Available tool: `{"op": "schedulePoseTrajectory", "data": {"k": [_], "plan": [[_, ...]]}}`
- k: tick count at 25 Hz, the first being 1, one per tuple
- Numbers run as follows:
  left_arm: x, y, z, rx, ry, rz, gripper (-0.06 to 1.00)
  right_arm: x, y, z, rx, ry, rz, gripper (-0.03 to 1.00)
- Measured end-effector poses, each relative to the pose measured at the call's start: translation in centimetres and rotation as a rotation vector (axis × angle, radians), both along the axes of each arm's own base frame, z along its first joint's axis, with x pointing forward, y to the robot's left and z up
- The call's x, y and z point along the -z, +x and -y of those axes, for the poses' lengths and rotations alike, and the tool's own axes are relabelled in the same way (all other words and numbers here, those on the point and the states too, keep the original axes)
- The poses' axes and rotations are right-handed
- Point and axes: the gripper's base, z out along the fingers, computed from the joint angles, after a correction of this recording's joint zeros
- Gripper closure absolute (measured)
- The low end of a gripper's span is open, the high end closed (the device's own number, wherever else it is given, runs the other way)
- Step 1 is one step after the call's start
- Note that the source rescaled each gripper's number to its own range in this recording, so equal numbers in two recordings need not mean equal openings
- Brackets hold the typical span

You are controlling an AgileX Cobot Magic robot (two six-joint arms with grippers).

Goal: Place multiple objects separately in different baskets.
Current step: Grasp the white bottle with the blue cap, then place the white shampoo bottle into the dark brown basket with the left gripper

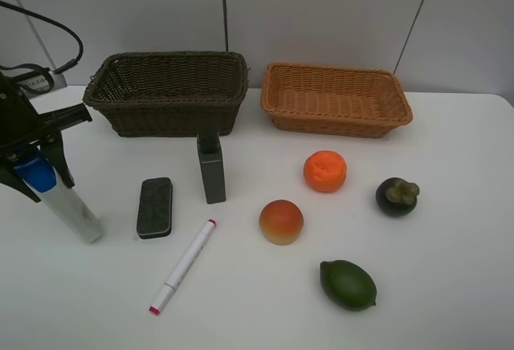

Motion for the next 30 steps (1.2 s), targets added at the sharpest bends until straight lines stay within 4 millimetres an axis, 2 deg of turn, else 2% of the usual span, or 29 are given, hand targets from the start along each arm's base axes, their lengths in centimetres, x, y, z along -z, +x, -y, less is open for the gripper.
{"op": "schedulePoseTrajectory", "data": {"k": [3, 7, 12, 15, 16, 18, 23, 26, 30], "plan": [[-3.2, 1.1, 0.3, 0.067, -0.038, 0.101, 0.62, 0.0, 0.0, 0.0, 0.0, 0.0, 0.0, -0.03], [-9.0, 3.6, 0.6, 0.175, -0.06, 0.312, 0.62, 0.0, 0.0, 0.0, 0.0, 0.0, 0.0, -0.03], [-15.6, 7.1, 1.0, 0.311, -0.048, 0.761, 0.62, 0.0, 0.0, 0.0, 0.0, 0.0, 0.0, -0.03], [-17.6, 8.9, 1.3, 0.288, -0.06, 0.958, 0.62, 0.0, 0.0, 0.0, 0.0, 0.0, 0.0, -0.03], [-17.4, 9.6, 1.3, 0.271, -0.066, 0.987, 0.62, 0.0, 0.0, 0.0, 0.0, 0.0, 0.0, -0.03], [-15.7, 11.4, 1.5, 0.237, -0.09, 0.987, 0.62, 0.0, 0.0, 0.0, 0.0, 0.0, 0.0, -0.03], [-6.8, 16.2, 1.5, 0.185, -0.088, 0.847, 0.62, 0.0, 0.0, 0.0, 0.0, 0.0, 0.0, -0.03], [-3.2, 17.5, 1.3, 0.167, -0.078, 0.796, 0.62, 0.0, 0.0, 0.0, 0.0, 0.0, 0.0, -0.03], [-0.8, 18.2, 1.3, 0.165, -0.077, 0.766, 0.62, 0.0, 0.0, 0.0, 0.0, 0.0, 0.0, -0.03]]}}
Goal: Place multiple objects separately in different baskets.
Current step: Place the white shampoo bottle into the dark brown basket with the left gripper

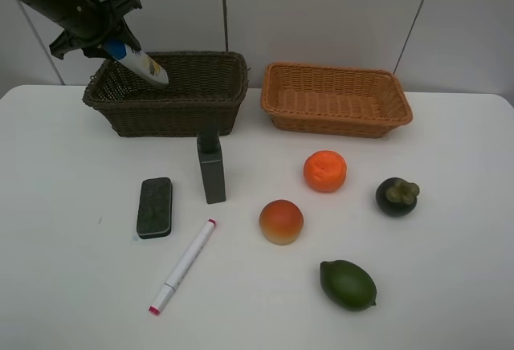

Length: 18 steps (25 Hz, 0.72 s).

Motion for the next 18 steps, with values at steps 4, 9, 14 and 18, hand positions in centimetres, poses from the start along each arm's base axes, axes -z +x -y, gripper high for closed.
{"op": "schedulePoseTrajectory", "data": {"k": [4, 9, 14, 18], "plan": [[1.1, 0.2, 0.0, 0.056, 0.038, -0.002, 0.62, 0.0, 0.0, 0.0, 0.0, 0.0, 0.0, -0.03], [1.0, 0.2, 0.0, 0.141, 0.091, 0.031, 0.33, 0.0, 0.0, 0.0, 0.0, 0.0, 0.0, -0.03], [0.3, -0.3, 0.4, 0.205, 0.075, -0.026, -0.03, 0.0, 0.0, 0.0, 0.0, 0.0, 0.0, -0.03], [-3.3, -0.9, 0.8, 0.251, 0.048, -0.04, -0.06, 0.0, 0.0, 0.0, 0.0, 0.0, 0.0, -0.03]]}}
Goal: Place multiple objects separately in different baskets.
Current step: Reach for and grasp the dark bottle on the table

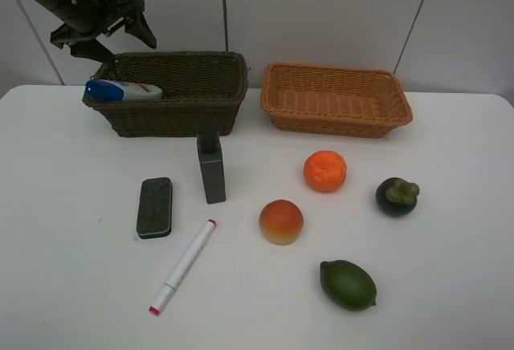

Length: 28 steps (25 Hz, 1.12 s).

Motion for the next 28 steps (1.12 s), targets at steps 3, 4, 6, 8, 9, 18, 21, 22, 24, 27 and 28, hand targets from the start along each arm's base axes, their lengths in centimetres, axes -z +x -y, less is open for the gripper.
{"op": "schedulePoseTrajectory", "data": {"k": [3, 4, 6, 8, 9, 18, 21, 22, 24, 27, 28], "plan": [[-4.1, -1.3, 0.4, 0.04, -0.033, -0.035, -0.06, 0.0, 0.0, 0.0, 0.0, 0.0, 0.0, -0.03], [-5.0, -2.0, 0.7, 0.055, -0.043, -0.073, -0.06, 0.0, 0.0, 0.0, 0.0, 0.0, 0.0, -0.03], [-6.1, -3.2, 1.9, 0.084, -0.035, -0.16, -0.06, 0.0, 0.0, 0.0, 0.0, 0.0, 0.0, -0.03], [-6.0, -4.1, 3.6, 0.068, 0.005, -0.247, -0.06, 0.0, 0.0, 0.0, 0.0, 0.0, 0.0, -0.03], [-5.9, -4.5, 4.5, 0.059, 0.043, -0.27, -0.06, 0.0, 0.0, 0.0, 0.0, 0.0, 0.0, -0.03], [-5.3, -8.2, 14.3, 0.11, 0.205, -0.289, -0.06, 0.0, 0.0, 0.0, 0.0, 0.0, 0.0, -0.03], [-5.1, -9.8, 17.1, 0.137, 0.217, -0.296, -0.06, 0.0, 0.0, 0.0, 0.0, 0.0, 0.0, -0.03], [-5.0, -10.2, 17.6, 0.139, 0.22, -0.302, -0.06, 0.0, 0.0, 0.0, 0.0, 0.0, 0.0, -0.03], [-4.3, -11.1, 18.7, 0.148, 0.231, -0.328, -0.06, 0.0, 0.0, 0.0, 0.0, 0.0, 0.0, -0.03], [-2.8, -11.9, 18.9, 0.138, 0.258, -0.381, -0.06, 0.0, 0.0, 0.0, 0.0, 0.0, 0.0, -0.03], [-2.3, -12.1, 18.7, 0.133, 0.274, -0.399, -0.06, 0.0, 0.0, 0.0, 0.0, 0.0, 0.0, -0.03]]}}
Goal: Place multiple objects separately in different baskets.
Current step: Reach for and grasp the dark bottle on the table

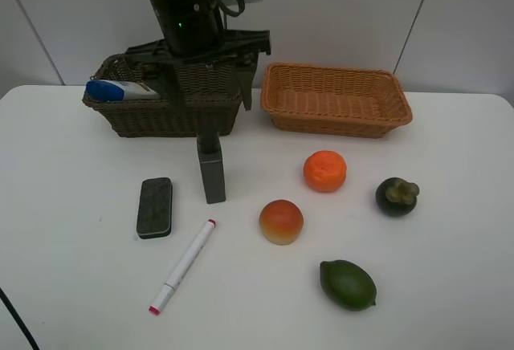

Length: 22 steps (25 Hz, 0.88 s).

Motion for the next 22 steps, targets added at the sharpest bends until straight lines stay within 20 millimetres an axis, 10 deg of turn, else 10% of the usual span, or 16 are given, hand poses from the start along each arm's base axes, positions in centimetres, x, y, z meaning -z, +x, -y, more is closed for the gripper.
{"op": "schedulePoseTrajectory", "data": {"k": [22], "plan": [[11.5, 1.6, 0.6, -0.007, 0.141, -0.129, -0.06, 0.0, 0.0, 0.0, 0.0, 0.0, 0.0, -0.03]]}}
